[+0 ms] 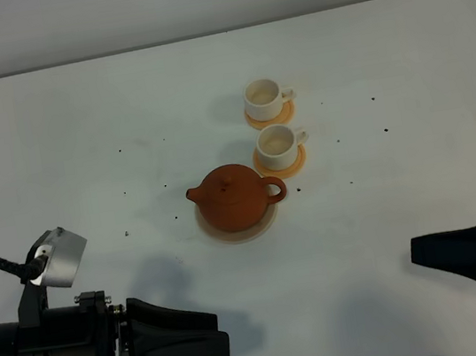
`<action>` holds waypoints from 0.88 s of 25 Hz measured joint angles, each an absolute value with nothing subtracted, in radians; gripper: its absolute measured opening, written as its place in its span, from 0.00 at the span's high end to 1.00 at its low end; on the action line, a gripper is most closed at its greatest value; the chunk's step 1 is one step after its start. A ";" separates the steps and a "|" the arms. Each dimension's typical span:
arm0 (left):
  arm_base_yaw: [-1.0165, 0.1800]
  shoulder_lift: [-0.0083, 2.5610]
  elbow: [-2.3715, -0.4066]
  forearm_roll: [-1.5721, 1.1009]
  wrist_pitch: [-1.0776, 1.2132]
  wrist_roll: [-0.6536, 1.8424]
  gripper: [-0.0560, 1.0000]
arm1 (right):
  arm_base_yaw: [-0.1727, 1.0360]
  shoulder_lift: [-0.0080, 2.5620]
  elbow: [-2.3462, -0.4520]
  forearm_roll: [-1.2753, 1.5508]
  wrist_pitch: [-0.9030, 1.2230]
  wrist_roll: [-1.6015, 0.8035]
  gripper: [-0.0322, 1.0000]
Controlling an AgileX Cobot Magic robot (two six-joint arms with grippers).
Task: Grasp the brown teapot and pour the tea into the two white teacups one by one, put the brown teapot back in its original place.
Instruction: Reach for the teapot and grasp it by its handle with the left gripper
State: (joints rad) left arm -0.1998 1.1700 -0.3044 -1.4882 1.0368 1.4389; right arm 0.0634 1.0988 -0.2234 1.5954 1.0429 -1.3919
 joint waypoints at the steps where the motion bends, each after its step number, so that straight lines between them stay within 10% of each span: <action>1: -0.200 1.170 -0.304 -1.488 1.037 1.439 0.54 | 0.063 1.099 -0.223 1.628 1.043 -1.392 0.74; 10: -0.200 1.171 -0.367 -1.507 1.027 1.397 0.54 | 0.063 1.099 -0.318 1.683 0.934 -1.375 0.74; 22: -0.200 1.273 -0.760 -1.270 0.879 1.047 0.54 | 0.063 1.099 -0.616 1.062 0.786 -0.881 0.74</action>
